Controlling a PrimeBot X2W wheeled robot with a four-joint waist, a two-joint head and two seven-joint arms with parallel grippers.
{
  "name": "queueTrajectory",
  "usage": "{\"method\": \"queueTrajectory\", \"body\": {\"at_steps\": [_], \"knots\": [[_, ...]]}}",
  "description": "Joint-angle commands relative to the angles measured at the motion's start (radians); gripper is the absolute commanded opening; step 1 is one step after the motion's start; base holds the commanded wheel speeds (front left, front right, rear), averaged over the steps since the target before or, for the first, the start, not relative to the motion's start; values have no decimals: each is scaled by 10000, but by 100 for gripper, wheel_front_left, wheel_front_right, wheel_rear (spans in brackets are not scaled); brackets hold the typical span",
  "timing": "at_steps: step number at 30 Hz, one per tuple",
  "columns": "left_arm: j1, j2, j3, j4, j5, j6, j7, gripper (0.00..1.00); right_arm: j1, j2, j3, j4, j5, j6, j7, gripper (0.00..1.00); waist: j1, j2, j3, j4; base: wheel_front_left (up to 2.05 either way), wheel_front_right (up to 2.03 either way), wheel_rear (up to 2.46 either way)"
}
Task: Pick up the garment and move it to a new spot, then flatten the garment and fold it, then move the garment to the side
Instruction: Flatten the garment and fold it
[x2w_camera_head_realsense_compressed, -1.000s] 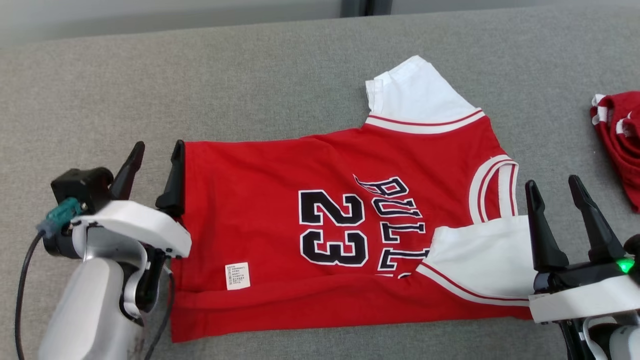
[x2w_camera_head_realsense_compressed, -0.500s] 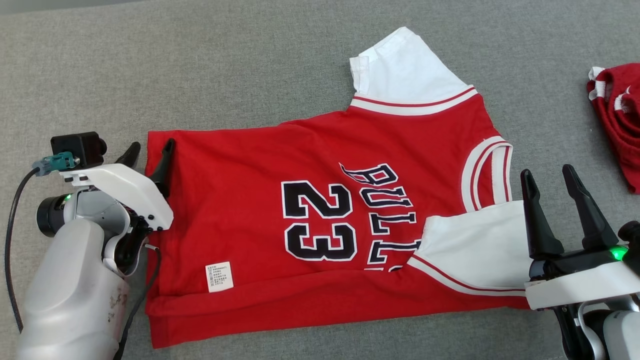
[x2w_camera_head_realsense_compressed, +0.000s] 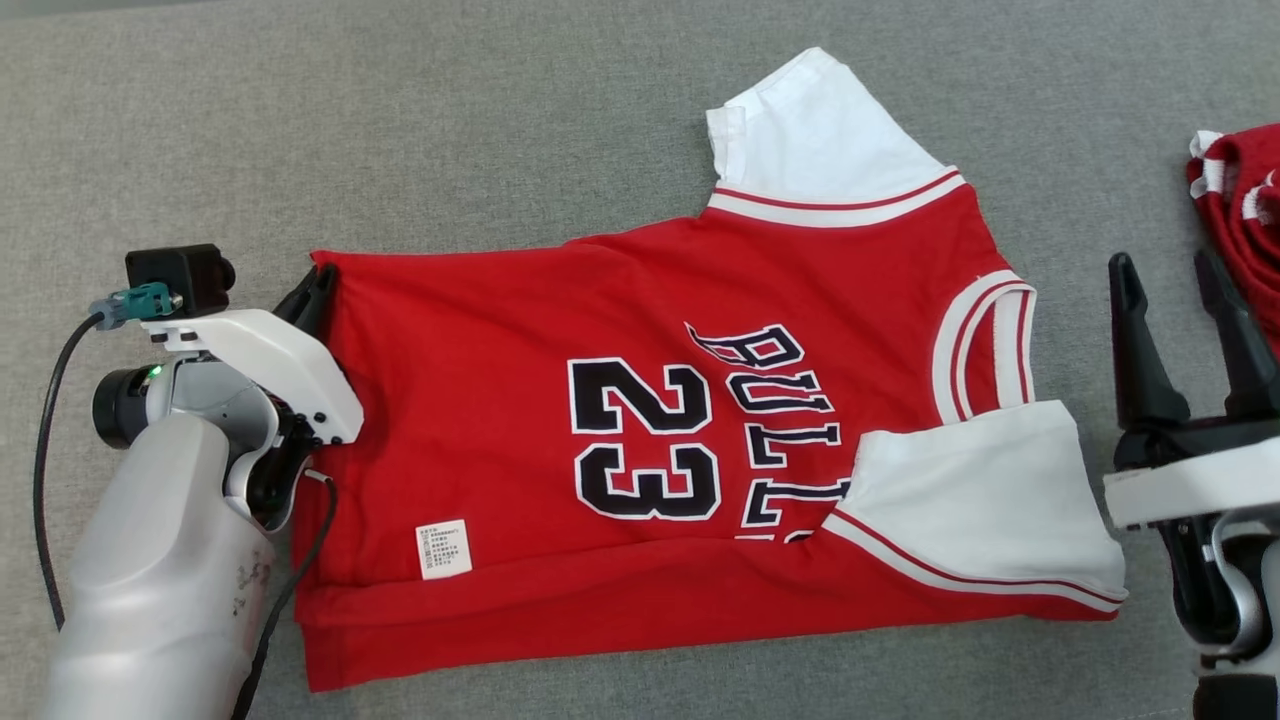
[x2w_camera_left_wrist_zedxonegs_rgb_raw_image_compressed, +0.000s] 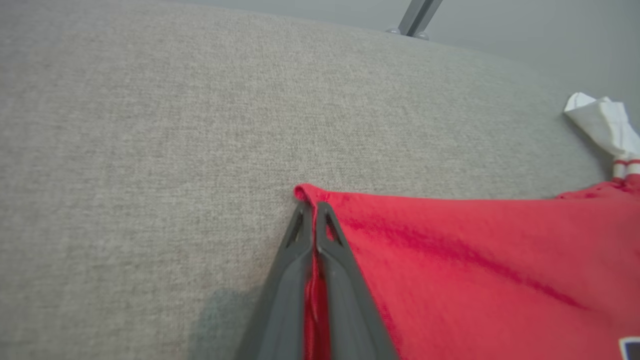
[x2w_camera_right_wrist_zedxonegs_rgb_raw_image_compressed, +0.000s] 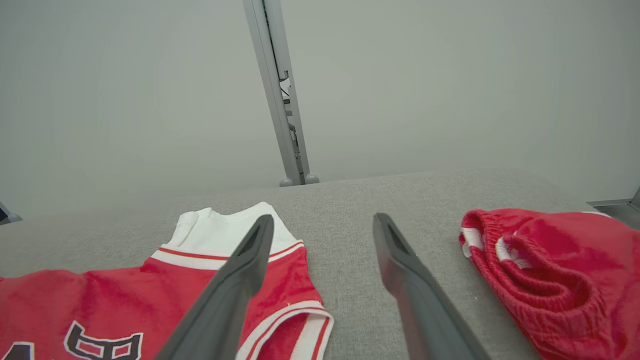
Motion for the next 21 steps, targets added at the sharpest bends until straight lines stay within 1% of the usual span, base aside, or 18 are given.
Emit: {"method": "queueTrajectory", "body": {"at_steps": [1,5,9,16,21], "knots": [[-143,2,-24,44,-4,-52,-42,0,-160,-66,22,43,101,2,-59,100,0,0,66,73,0,0,0],[-401,-137,-211,129,-20,-77,-158,0,-1075,-416,296,804,418,2,-126,100,0,0,343,319,0,0,0],[-648,-225,-375,144,-25,-105,-309,0,-2396,-768,869,1688,905,2,-16,100,0,0,656,523,0,0,0],[-1205,-530,-727,25,-57,-132,-470,0,-5264,-1488,2462,3548,1799,2,709,100,0,0,1187,1046,0,0,0],[-1591,-806,-1023,5,-158,-138,-618,0,-7117,-1883,3616,4940,2414,2,1526,100,0,0,1591,1529,0,0,0]]}}
